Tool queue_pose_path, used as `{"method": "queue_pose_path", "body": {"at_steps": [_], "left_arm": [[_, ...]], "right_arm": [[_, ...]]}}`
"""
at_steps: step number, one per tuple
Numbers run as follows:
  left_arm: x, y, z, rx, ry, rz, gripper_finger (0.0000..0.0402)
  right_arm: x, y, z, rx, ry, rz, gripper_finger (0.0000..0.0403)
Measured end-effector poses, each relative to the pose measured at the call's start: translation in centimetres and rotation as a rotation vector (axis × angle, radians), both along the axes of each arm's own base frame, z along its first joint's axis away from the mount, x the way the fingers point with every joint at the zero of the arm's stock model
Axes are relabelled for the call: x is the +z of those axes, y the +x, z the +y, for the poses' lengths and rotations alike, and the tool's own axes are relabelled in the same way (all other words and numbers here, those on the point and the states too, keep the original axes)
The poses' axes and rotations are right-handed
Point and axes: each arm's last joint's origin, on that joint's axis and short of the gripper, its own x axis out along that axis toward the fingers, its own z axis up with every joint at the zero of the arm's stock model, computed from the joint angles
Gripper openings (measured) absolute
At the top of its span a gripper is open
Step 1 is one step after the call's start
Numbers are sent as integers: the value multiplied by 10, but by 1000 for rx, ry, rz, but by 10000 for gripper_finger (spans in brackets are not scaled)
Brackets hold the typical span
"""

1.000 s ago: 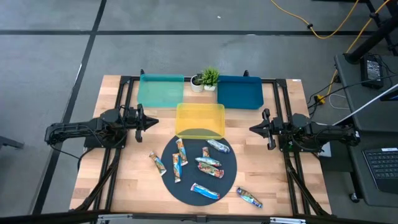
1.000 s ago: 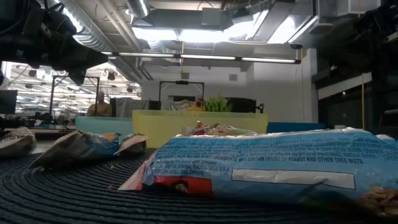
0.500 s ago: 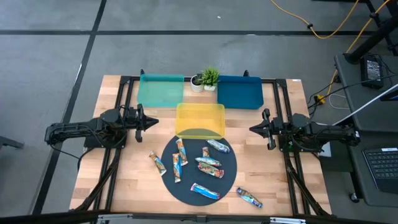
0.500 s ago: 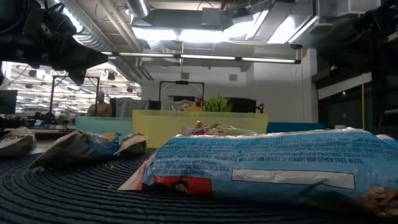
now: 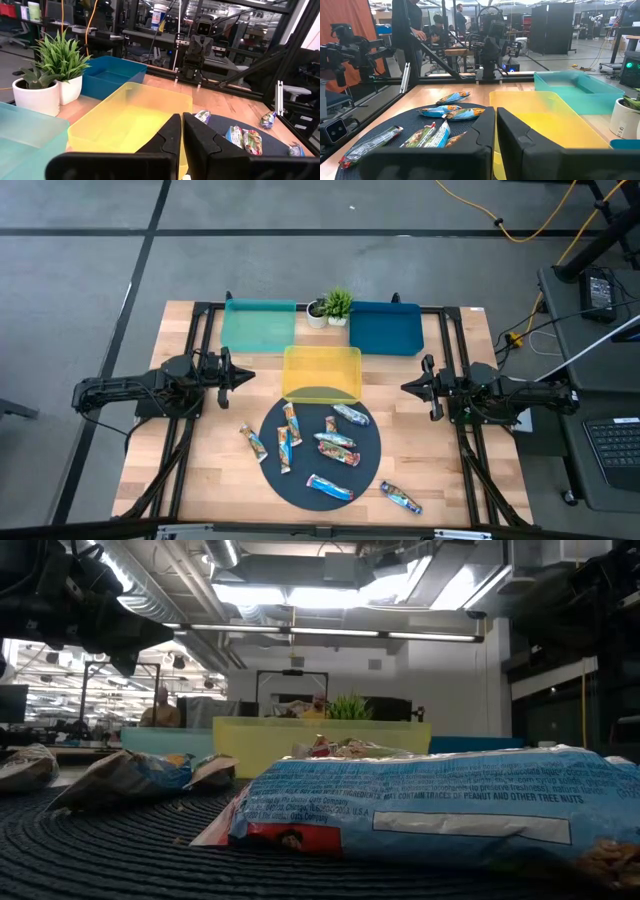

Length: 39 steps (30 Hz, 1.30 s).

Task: Pick and place Granola Bars by type

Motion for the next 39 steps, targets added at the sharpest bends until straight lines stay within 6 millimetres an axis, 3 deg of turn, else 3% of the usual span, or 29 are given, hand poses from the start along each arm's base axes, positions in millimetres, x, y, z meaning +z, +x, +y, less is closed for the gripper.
{"method": "queue_pose_path", "body": {"at_steps": [21,29,34,39], "left_arm": [[2,0,2,62,1,-22,12],[5,-1,3,106,-96,-73,9],[20,-3,3,125,-99,-167,8],[68,-11,0,100,13,-192,11]], "right_arm": [[0,0,-1,-26,-22,-1,23],[1,0,-1,-26,7,-9,23],[1,0,-1,-24,61,-6,23],[2,0,-1,-23,71,-15,23]]}}
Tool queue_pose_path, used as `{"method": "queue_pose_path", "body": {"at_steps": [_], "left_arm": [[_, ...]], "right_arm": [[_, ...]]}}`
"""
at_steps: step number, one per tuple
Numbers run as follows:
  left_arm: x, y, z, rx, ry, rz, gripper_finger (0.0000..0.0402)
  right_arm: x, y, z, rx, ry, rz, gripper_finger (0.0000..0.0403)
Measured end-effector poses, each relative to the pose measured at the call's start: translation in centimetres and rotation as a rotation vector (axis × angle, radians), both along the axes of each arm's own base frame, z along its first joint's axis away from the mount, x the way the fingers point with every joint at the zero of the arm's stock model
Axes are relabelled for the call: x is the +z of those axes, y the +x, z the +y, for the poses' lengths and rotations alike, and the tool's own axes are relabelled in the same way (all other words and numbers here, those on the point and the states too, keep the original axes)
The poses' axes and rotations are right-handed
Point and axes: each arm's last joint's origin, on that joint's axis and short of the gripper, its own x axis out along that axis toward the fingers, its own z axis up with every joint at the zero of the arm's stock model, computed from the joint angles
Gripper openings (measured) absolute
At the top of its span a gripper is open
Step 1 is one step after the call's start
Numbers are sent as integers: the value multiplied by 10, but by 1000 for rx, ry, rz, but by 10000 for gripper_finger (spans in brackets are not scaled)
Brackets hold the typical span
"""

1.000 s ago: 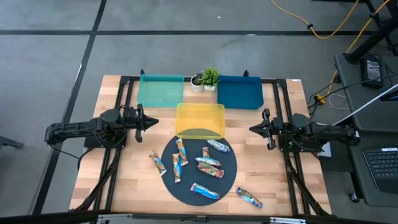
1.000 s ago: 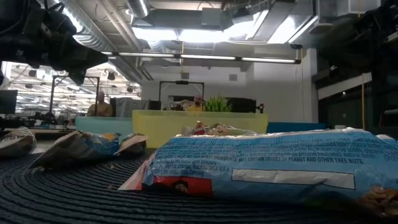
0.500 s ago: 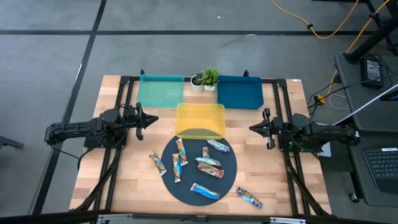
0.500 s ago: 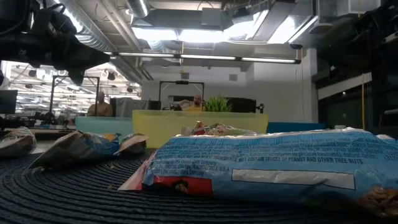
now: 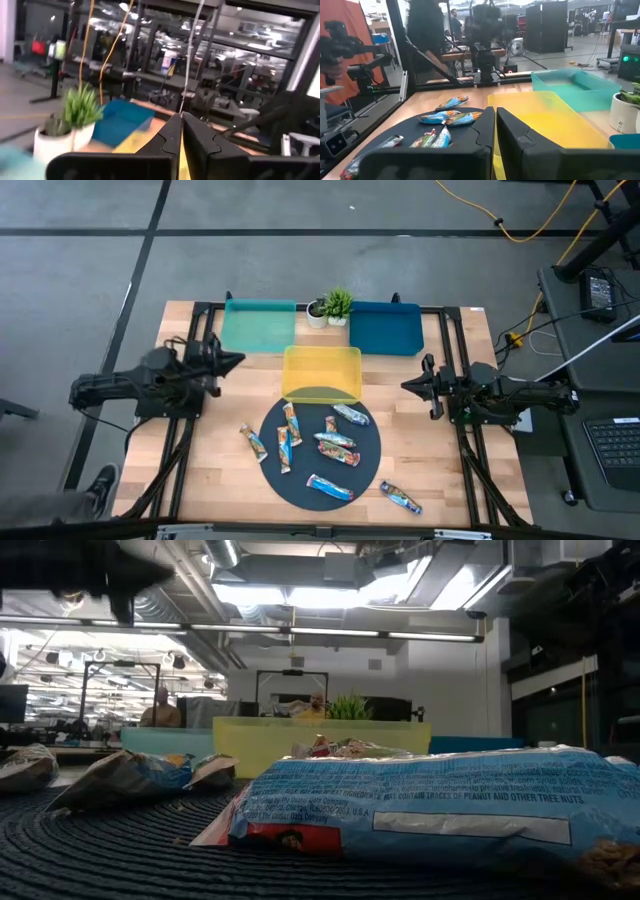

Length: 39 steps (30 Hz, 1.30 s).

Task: Pick and place Granola Bars by type
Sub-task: Put the yellow granola bar into the blue bin

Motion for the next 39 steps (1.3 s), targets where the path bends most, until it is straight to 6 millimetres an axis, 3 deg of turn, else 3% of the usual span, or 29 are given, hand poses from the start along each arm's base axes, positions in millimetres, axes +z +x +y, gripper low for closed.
{"method": "queue_pose_path", "body": {"at_steps": [4,10,17,24,39], "left_arm": [[56,-4,-4,-42,3,92,12],[119,17,-13,-195,-106,321,12],[152,46,-22,-301,-250,421,11],[144,68,-38,-431,-439,531,10],[66,110,-82,-288,-832,954,11]], "right_arm": [[0,0,0,3,14,-1,23],[2,0,0,6,12,-16,23],[4,0,0,8,10,-41,23],[6,-1,0,9,7,-63,23],[6,0,0,-6,7,-62,23]]}}
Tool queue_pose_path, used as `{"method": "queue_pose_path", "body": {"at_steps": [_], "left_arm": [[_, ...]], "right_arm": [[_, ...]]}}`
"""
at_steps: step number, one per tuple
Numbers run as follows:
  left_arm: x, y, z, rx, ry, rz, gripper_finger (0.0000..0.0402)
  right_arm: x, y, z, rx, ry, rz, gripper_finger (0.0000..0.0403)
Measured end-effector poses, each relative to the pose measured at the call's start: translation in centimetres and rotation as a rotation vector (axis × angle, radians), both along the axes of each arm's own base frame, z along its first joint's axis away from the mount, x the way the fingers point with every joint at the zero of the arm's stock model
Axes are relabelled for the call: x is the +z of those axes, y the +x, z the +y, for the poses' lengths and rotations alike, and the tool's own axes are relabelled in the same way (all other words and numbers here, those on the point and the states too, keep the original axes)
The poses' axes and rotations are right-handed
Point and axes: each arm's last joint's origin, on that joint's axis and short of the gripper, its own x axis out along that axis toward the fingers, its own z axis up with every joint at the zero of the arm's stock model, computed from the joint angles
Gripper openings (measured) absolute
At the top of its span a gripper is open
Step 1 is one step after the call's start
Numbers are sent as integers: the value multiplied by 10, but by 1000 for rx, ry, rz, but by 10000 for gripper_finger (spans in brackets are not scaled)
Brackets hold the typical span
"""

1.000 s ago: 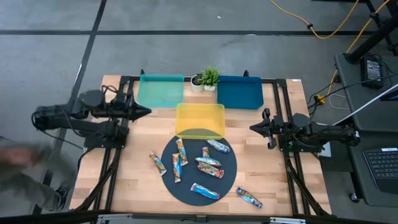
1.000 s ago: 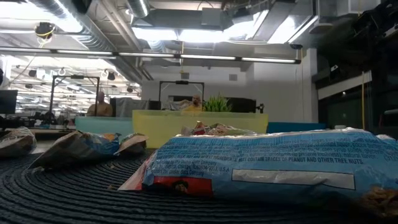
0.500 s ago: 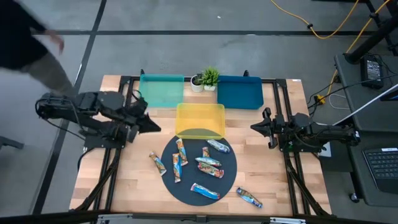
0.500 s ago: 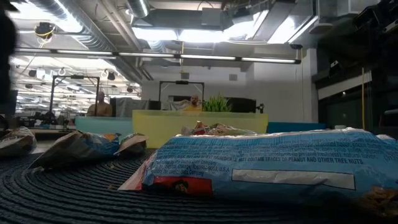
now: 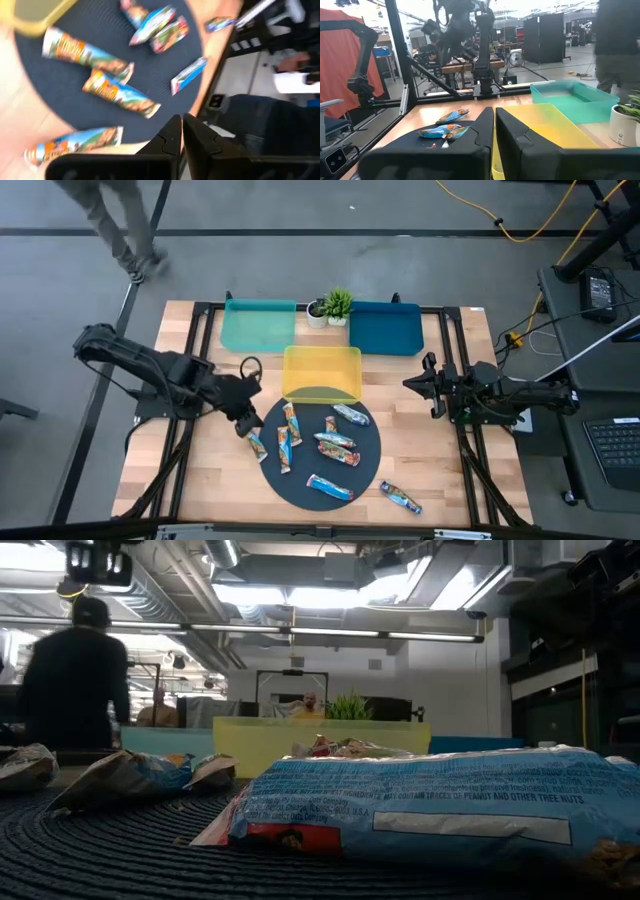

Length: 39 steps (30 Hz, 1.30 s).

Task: Pick and place Granola Bars by type
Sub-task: Put the yellow granola bar into the blue bin

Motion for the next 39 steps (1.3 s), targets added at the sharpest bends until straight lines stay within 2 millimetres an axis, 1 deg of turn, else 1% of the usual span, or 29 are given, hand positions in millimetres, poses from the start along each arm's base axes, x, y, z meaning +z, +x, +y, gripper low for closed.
{"method": "queue_pose_path", "body": {"at_steps": [5,9,16,26,30,33,35,39], "left_arm": [[-16,7,-9,78,12,109,20],[-27,12,-21,182,-15,188,44],[-51,16,-43,248,-51,352,112],[-79,24,-64,401,-83,491,221],[-91,28,-68,454,-78,537,258],[-103,33,-70,541,-59,562,282],[-113,36,-72,592,-50,582,295],[-131,42,-74,613,-27,640,314]], "right_arm": [[0,0,0,-1,-2,4,23],[0,0,0,-1,-1,4,23],[-1,0,0,-1,0,9,23],[-1,0,0,-1,0,10,23],[-1,0,0,0,0,10,23],[-1,0,0,5,11,11,23],[-1,0,0,17,30,12,23],[-1,0,1,51,53,14,23]]}}
